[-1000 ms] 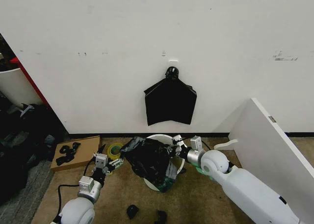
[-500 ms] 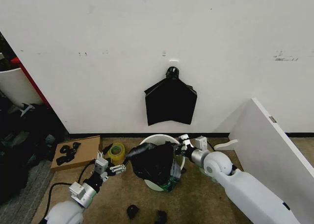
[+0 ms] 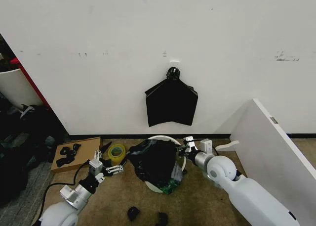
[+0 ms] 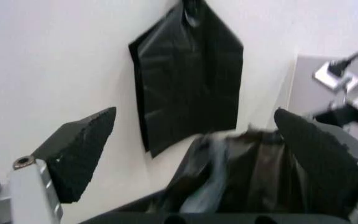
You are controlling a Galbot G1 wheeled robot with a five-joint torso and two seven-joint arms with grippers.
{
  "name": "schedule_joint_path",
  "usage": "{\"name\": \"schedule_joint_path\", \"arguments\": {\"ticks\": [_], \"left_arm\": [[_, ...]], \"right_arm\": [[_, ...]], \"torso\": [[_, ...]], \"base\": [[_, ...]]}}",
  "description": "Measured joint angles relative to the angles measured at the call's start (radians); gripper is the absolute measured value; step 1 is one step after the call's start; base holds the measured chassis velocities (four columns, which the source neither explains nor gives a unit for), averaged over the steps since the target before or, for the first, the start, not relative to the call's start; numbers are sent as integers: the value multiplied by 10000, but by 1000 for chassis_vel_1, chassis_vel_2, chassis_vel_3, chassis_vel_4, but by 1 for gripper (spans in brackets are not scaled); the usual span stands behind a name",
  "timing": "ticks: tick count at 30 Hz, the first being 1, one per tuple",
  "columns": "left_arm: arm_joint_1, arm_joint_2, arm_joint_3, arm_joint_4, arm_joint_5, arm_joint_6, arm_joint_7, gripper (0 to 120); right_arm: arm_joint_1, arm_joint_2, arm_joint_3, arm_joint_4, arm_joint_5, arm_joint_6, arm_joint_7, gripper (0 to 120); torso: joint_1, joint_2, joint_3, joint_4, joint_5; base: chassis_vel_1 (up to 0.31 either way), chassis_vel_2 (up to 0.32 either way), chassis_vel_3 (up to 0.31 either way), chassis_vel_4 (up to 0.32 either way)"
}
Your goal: Place the garbage bag over the trash bin.
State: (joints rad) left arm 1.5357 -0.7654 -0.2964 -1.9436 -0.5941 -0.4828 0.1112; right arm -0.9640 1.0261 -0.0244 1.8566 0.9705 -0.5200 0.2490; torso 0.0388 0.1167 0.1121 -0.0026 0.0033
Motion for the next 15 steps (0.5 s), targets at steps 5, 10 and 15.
{"name": "schedule_joint_path", "arguments": {"ticks": [5,10,15], "left_arm": [[118,145,-14,-1170,-1081,992,-410,100],[368,379,319,-2733,-1984,3066,-1258,99],[244,439,546,-3588,-2790,4696,-2250,98]], "right_arm": [[67,337,-203,58,58,-68,941,0],[168,426,-261,-163,-9,-74,1204,0],[192,342,-306,-129,-8,-127,1278,0]], "torso": [[0,0,0,-2,1],[0,0,0,0,2],[0,0,0,-1,2]], "base": [[0,0,0,0],[0,0,0,0],[0,0,0,0]]}}
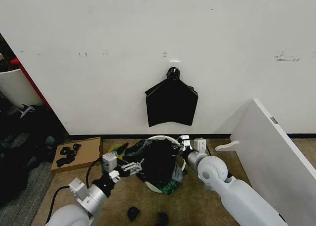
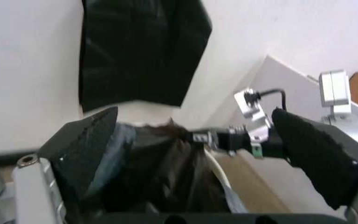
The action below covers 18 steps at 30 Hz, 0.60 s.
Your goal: Place the garbage bag over the trash bin.
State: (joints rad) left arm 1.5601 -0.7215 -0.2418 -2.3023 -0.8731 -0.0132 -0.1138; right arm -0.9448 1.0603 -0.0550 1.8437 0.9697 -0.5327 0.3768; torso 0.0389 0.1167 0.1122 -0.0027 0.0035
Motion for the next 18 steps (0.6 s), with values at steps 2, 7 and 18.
{"name": "schedule_joint_path", "arguments": {"ticks": [2,7,18], "left_arm": [[-74,-7,63,-183,-198,533,-528,97],[-320,-191,172,-523,-1076,2142,-2064,95],[-2124,-1414,1922,-223,-3545,5112,-6181,100]], "right_arm": [[0,-7,-16,13,1,-32,41,0],[-39,-12,-69,30,-9,-82,62,0],[-128,-26,-197,110,-60,-195,123,0]], "torso": [[0,0,0,0,0],[0,0,0,2,0],[0,-2,1,0,1]], "base": [[0,0,0,0],[0,0,0,0],[0,0,0,0]]}}
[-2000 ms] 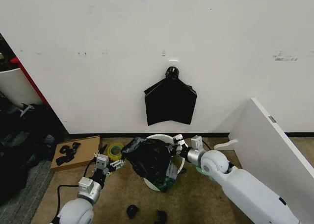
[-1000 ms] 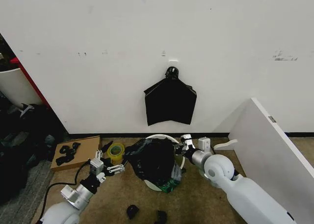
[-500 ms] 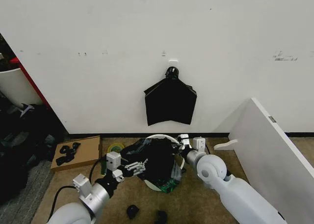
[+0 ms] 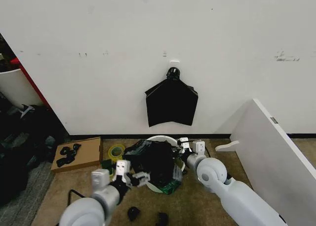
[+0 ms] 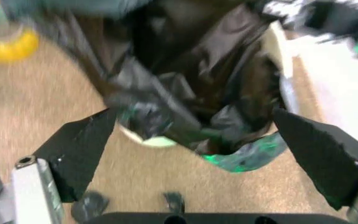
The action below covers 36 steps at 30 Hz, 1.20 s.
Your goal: Place the garbage bag over the trash bin.
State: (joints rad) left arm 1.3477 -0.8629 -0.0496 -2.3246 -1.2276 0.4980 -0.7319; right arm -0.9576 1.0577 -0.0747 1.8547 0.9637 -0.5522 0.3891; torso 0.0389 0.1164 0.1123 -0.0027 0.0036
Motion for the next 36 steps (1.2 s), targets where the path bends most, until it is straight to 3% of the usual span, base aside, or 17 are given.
{"name": "schedule_joint_path", "arguments": {"ticks": [5,11,17,24,36], "left_arm": [[-611,-651,415,590,-630,-72,-927,98],[-1290,-1236,631,1208,-912,-203,-1238,98],[-1923,-2090,753,1912,-1063,262,-1760,96],[-2108,-2247,743,2207,-1380,586,-2603,95],[-2065,-2068,622,2180,-1007,502,-2130,94]], "right_arm": [[-63,-49,0,64,1,-47,52,0],[-97,-110,17,140,28,-101,94,0],[-94,-94,-23,63,39,-126,109,0],[84,-42,-163,-62,54,-159,133,0],[160,22,-188,-191,59,-169,112,0]], "torso": [[0,0,0,0,1],[0,0,0,1,1],[0,0,0,0,1],[0,1,-1,2,2],[0,1,0,-2,-5]], "base": [[0,0,0,0],[0,0,0,0],[0,0,0,0],[0,0,0,0],[0,0,0,0]]}}
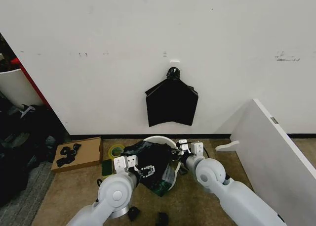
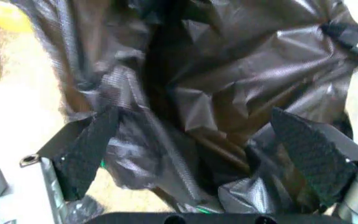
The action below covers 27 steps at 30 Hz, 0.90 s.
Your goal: Place the garbage bag over the trash bin.
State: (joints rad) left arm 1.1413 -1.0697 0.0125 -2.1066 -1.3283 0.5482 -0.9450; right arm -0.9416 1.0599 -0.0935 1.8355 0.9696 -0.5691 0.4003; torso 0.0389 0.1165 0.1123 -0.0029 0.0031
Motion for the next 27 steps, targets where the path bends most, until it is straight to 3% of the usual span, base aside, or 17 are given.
{"name": "schedule_joint_path", "arguments": {"ticks": [7,18,27], "left_arm": [[33,75,75,-103,444,-261,545,94],[39,-45,114,96,479,-146,208,94],[-530,-679,367,808,553,-44,-133,94]], "right_arm": [[-45,-24,14,25,-5,6,-19,0],[-124,-25,77,63,-34,7,-18,0],[-242,-41,91,54,-101,10,-59,0]], "torso": [[0,0,0,2,3],[0,0,0,4,4],[0,1,0,3,5]], "base": [[0,0,0,0],[0,0,0,0],[0,0,0,0]]}}
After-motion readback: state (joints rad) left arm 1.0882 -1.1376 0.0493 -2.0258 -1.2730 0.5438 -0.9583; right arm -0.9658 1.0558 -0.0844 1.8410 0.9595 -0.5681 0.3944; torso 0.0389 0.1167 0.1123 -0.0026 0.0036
